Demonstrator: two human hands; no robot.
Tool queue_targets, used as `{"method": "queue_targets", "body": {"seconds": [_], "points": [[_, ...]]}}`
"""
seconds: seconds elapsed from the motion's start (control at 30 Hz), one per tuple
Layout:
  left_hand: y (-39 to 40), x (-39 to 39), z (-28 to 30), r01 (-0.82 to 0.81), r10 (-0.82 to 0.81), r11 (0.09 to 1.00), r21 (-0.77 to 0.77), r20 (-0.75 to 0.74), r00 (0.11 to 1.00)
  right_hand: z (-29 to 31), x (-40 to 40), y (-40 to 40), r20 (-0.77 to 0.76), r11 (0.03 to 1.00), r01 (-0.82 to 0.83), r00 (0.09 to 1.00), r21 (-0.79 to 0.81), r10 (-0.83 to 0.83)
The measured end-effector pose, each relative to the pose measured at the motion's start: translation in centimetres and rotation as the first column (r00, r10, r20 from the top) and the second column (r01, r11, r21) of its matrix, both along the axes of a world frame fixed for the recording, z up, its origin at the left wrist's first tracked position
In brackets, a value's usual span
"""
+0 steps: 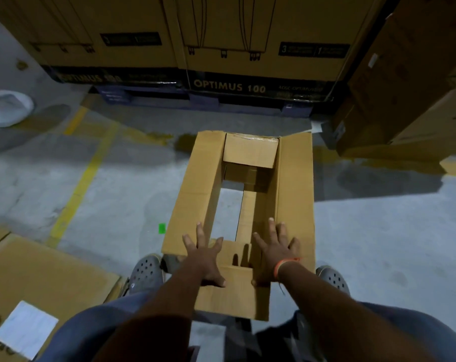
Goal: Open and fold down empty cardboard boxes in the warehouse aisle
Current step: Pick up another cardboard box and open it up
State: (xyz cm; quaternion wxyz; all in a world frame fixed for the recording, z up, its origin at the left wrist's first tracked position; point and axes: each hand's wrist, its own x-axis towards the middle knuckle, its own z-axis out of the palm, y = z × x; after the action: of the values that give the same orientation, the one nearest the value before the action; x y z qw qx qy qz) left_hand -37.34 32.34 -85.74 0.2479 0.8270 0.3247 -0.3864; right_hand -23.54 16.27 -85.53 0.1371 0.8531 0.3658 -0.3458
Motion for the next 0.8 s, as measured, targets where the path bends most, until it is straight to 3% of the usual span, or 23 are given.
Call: {"method": "queue_targets", "body": {"seconds": [0.17,0.3,0.5,0.63,0.8], "points": [[-0.4,1.3,-1.0,0.046,-0.039,0.978,0.203,-0.038,0.999,-3.5,-0.7,0.2,0.015,0.965,0.257,0.966,-0.044,-0.256],[1.2,1.0,-3.6,0.002,-0.032,0.964,0.266,0.109,0.993,-6.1,-0.3,-0.1,-0.021,0.957,0.285,0.958,0.053,-0.285],[0.9,0.8,-3.5,-0.118,0.073,0.974,0.193,0.227,0.971,-7.3,-0.1,-0.8,-0.180,0.852,0.446,0.894,0.276,-0.410],[-0.4,-0.6,-2.8,-0.188,0.158,0.974,0.126,0.214,0.964,-5.8,-1.1,-2.4,-0.112,0.942,0.281,0.958,0.185,-0.264],[-1.3,-3.7,-3.5,-0.209,0.205,0.978,0.015,0.134,0.969,-3.8,-2.0,-3.4,-0.159,0.970,0.239,0.960,0.042,-0.229]]}}
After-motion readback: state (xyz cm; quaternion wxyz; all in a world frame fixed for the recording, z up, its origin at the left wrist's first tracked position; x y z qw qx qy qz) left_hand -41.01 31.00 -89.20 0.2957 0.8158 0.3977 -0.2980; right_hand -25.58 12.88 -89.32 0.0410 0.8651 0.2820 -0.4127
